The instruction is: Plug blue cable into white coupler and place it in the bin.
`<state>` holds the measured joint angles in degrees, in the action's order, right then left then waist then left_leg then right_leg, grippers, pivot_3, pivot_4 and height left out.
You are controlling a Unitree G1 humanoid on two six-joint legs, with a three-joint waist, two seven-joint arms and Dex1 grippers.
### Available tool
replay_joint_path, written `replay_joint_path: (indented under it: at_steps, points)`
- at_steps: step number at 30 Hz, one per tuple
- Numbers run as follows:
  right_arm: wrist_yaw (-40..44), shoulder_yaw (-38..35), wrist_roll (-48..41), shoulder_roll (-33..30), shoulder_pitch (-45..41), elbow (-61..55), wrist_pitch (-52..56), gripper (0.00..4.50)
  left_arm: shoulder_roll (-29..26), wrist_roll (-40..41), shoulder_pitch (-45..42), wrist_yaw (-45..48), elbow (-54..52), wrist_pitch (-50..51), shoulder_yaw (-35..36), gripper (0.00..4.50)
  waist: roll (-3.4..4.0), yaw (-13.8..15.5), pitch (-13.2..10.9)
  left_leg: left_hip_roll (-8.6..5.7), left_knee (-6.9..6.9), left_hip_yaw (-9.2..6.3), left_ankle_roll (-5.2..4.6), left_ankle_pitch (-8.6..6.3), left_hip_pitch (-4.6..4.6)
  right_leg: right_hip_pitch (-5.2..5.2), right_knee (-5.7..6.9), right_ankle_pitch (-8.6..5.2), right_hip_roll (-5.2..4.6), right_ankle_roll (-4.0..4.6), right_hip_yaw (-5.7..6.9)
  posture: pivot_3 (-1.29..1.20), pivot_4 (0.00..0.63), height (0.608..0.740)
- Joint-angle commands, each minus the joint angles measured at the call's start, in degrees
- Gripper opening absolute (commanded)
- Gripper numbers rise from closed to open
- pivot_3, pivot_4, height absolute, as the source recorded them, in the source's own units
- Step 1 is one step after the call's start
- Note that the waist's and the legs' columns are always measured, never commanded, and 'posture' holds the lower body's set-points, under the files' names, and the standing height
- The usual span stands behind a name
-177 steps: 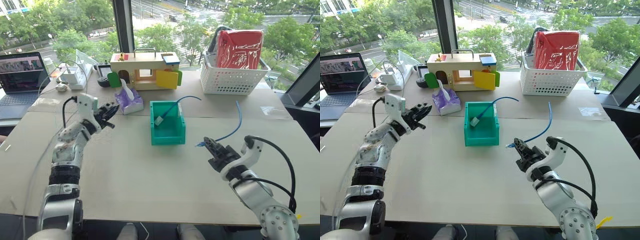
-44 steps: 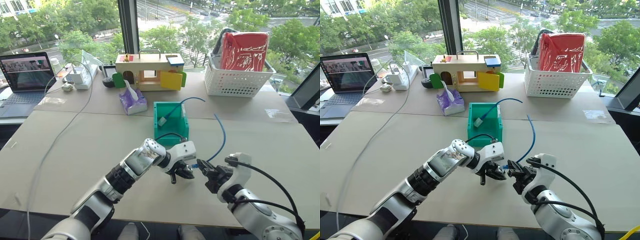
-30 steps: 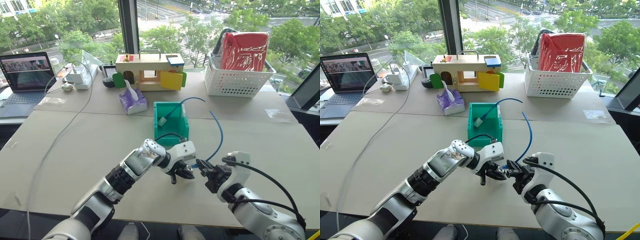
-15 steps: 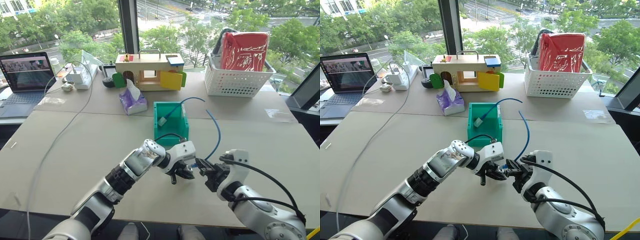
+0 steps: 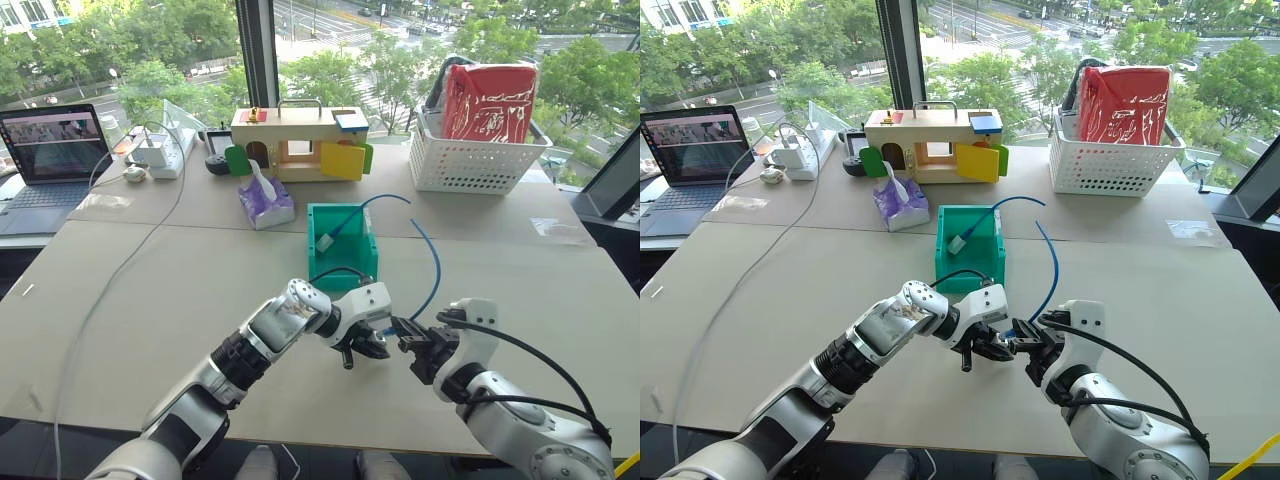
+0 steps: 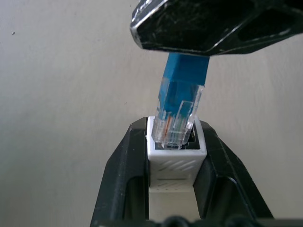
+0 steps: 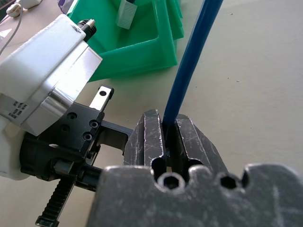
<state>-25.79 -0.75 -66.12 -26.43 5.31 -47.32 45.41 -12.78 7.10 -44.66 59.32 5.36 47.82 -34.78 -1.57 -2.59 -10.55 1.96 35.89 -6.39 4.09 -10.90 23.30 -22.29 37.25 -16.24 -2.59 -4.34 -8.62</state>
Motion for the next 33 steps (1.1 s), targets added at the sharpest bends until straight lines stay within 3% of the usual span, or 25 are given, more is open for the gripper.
replay_joint_path:
  at_steps: [1,18,33]
  points:
    - [-0.7,-0.4,-1.1,-0.4,-0.5,-2.9,0.5,0.00,0.4,0.2,1.0,0.3,0.0,0.9,-1.9,0.70,0.00,0.0,0.0,0.00,0.00,0.00,0.00,0.00,0.00,0.00,0.00,0.00,0.00,0.00,0.00,0.00,0.150,0.740]
    - [-0.7,3.4,-2.5,-0.4,-3.2,-2.3,3.5,0.00,0.4,-0.3,0.8,0.2,0.1,0.5,-2.3,0.70,0.00,0.0,0.0,0.00,0.00,0.00,0.00,0.00,0.00,0.00,-0.02,0.00,0.00,0.00,0.00,0.00,0.150,0.740]
    - [-6.0,0.8,-4.6,-1.2,-2.1,-2.5,4.2,0.00,0.5,-0.5,0.8,0.0,-0.2,0.7,-2.6,0.70,-0.01,0.0,0.0,0.00,0.00,0.00,0.00,0.00,0.00,0.01,-0.03,0.00,0.00,0.01,0.00,0.00,0.150,0.740]
